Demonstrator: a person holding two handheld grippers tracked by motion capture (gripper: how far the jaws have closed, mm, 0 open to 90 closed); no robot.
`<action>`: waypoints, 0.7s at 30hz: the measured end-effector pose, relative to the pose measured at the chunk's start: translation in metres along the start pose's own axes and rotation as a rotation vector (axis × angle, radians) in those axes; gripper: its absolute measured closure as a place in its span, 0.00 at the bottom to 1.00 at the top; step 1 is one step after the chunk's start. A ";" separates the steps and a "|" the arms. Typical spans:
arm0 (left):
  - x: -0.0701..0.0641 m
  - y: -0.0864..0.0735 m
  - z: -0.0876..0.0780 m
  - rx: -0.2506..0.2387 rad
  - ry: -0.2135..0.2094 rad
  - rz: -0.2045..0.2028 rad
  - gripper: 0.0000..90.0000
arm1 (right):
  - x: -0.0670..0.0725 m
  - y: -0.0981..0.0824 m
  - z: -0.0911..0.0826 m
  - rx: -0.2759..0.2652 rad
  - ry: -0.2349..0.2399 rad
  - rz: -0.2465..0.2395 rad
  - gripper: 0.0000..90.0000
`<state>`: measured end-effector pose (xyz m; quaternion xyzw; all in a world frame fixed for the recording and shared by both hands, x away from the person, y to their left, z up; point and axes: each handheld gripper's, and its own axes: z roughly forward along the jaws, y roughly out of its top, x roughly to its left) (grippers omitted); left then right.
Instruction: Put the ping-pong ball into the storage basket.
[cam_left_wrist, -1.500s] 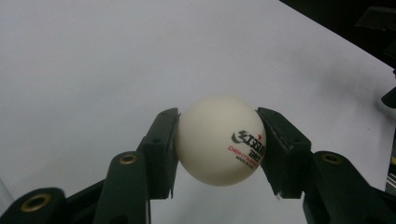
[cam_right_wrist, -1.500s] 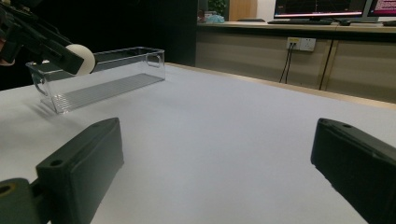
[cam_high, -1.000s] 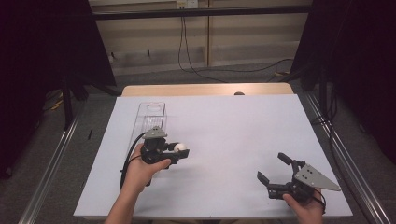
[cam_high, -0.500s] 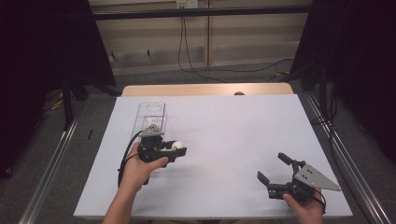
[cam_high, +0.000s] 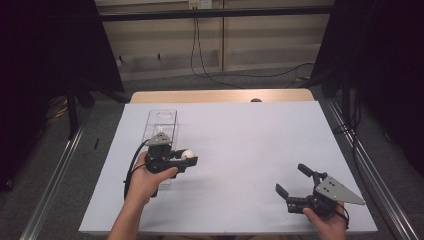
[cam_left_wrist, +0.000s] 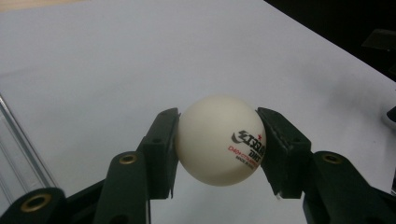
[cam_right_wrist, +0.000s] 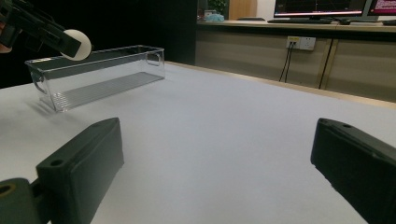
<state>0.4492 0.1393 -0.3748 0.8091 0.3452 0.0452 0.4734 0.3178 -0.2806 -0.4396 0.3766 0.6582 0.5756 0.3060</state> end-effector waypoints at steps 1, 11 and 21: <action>0.000 0.000 0.000 -0.003 0.000 -0.001 0.57 | 0.000 0.000 0.000 0.000 0.000 0.000 0.02; 0.003 0.001 -0.006 -0.019 0.007 -0.016 0.57 | 0.000 0.000 0.000 0.000 0.001 0.001 0.02; 0.007 0.002 -0.011 -0.021 0.015 -0.020 0.57 | 0.000 0.000 0.000 0.000 0.001 0.001 0.02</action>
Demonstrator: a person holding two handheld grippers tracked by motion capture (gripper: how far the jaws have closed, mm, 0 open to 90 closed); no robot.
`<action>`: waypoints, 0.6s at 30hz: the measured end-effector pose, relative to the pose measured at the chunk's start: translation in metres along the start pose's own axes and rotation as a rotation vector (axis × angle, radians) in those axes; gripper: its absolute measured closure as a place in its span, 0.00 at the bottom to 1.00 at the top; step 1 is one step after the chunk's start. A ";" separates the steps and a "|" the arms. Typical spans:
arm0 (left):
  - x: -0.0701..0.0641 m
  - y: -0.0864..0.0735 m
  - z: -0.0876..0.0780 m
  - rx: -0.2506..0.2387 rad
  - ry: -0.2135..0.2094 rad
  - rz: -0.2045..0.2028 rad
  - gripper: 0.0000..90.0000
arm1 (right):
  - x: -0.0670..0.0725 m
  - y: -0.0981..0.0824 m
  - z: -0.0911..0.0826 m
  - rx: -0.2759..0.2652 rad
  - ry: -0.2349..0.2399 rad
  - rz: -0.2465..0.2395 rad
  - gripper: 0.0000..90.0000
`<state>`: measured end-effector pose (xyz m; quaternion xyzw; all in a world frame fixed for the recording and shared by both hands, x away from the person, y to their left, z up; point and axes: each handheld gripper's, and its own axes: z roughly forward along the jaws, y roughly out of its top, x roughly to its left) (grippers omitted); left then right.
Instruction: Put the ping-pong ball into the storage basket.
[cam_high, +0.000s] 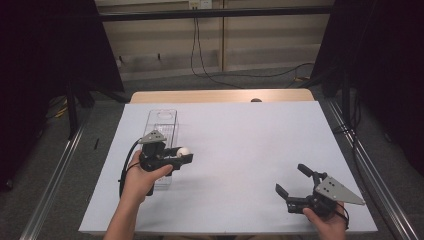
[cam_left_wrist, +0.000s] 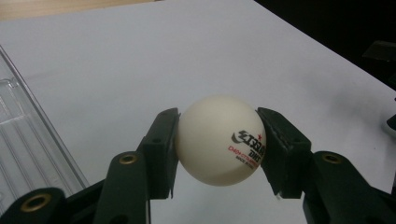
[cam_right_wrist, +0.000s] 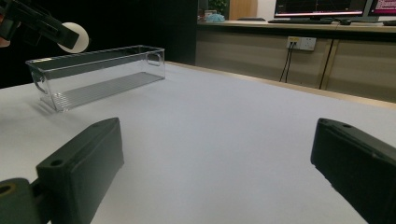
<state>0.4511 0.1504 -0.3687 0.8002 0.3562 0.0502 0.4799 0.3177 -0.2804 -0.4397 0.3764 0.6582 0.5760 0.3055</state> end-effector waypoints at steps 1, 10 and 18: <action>0.000 0.000 0.000 -0.003 0.005 -0.004 0.57 | 0.000 0.000 0.000 0.000 -0.001 -0.001 0.02; 0.002 0.001 -0.004 -0.009 0.005 -0.008 0.57 | 0.000 0.000 0.000 0.000 0.000 0.000 0.02; 0.004 0.002 -0.007 -0.020 0.011 -0.014 0.57 | 0.001 0.000 0.000 -0.006 -0.001 0.003 0.02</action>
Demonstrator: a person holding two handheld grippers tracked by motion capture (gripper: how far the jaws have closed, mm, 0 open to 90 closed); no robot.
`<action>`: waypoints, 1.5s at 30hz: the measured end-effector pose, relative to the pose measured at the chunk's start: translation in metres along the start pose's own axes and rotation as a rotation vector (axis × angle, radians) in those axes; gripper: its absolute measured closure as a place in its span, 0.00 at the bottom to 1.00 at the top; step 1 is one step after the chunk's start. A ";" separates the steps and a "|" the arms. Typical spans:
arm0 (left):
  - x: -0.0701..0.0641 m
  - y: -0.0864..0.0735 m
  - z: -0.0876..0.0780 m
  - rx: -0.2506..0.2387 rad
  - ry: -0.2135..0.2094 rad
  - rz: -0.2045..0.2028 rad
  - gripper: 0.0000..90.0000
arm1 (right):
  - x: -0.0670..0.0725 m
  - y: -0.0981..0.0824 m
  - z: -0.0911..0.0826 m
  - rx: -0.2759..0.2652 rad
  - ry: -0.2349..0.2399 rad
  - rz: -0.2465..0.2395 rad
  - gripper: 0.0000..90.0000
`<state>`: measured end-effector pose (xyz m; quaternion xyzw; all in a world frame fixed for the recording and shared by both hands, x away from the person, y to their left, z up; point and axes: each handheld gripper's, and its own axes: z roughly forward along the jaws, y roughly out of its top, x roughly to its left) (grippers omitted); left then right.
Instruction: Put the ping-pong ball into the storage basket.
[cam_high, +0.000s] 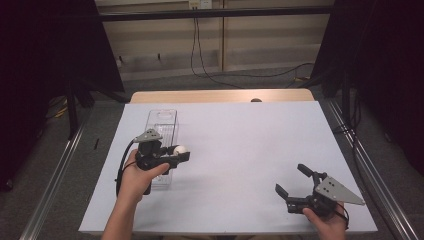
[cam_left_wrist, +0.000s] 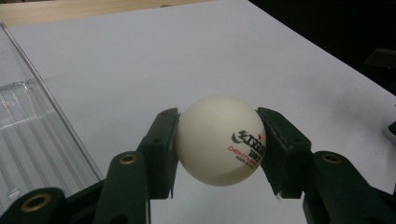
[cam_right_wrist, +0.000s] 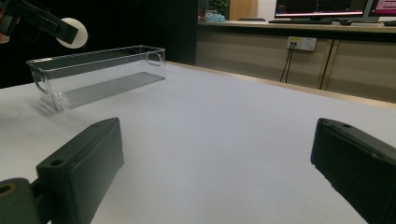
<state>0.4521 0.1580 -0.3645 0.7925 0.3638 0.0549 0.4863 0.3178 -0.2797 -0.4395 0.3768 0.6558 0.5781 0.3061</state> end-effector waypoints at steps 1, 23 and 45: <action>0.001 0.000 -0.001 -0.005 -0.003 -0.002 0.57 | 0.000 0.000 0.000 0.001 0.002 -0.002 0.02; 0.006 0.000 -0.002 -0.005 0.021 0.004 0.57 | 0.000 0.000 0.000 0.003 0.000 0.001 0.02; 0.014 0.001 -0.006 -0.017 0.037 -0.007 0.57 | 0.000 0.000 -0.001 0.002 -0.001 -0.003 0.02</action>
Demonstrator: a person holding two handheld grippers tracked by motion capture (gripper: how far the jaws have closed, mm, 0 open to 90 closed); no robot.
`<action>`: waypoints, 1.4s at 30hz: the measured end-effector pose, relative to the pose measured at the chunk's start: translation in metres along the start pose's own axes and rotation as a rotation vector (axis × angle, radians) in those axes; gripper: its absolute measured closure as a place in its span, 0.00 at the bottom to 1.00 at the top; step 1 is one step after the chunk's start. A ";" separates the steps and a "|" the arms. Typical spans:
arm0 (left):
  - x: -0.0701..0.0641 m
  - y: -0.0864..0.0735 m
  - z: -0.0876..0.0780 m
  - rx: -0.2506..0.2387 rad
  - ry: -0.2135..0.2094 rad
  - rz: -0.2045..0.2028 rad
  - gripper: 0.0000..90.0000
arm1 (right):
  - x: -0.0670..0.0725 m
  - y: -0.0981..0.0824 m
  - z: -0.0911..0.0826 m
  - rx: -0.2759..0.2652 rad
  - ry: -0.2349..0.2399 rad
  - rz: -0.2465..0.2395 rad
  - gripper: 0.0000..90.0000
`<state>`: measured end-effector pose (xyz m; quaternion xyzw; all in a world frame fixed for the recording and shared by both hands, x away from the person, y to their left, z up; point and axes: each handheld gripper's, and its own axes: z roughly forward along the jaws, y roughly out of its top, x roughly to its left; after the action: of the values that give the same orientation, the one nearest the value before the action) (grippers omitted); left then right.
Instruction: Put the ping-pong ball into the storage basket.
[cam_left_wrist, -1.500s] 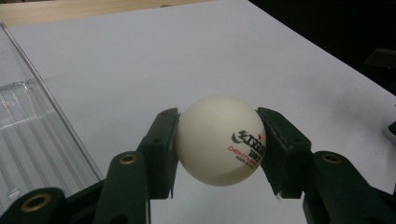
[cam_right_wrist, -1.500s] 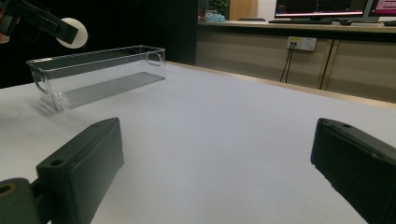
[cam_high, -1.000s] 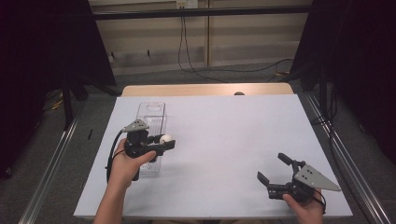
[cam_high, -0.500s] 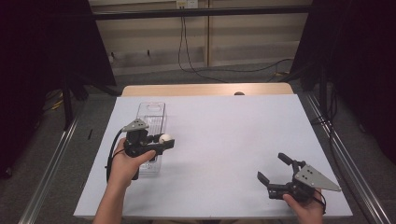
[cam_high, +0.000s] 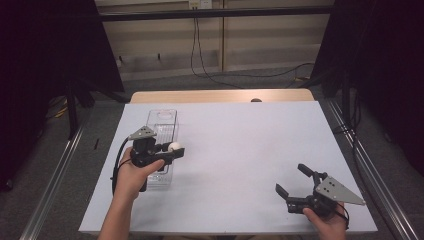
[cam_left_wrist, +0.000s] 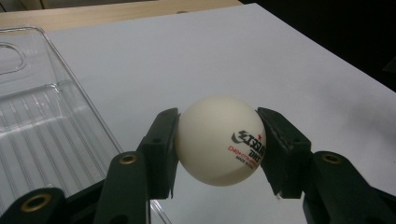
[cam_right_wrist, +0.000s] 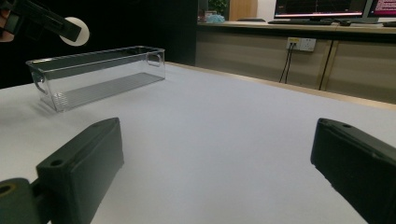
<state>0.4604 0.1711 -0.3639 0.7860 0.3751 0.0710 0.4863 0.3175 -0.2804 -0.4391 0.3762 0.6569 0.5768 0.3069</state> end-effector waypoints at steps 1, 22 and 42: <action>0.000 0.000 0.000 0.001 -0.001 0.000 0.57 | 0.000 0.000 0.000 0.001 0.002 0.003 0.02; 0.007 0.002 -0.008 -0.019 0.025 -0.006 0.57 | 0.000 0.000 0.000 0.000 0.000 -0.003 0.02; 0.014 0.002 -0.018 -0.050 0.040 -0.022 0.57 | 0.000 0.000 0.000 -0.002 0.006 -0.005 0.02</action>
<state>0.4632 0.1925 -0.3566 0.7677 0.3916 0.0907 0.4990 0.3178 -0.2801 -0.4392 0.3726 0.6582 0.5778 0.3067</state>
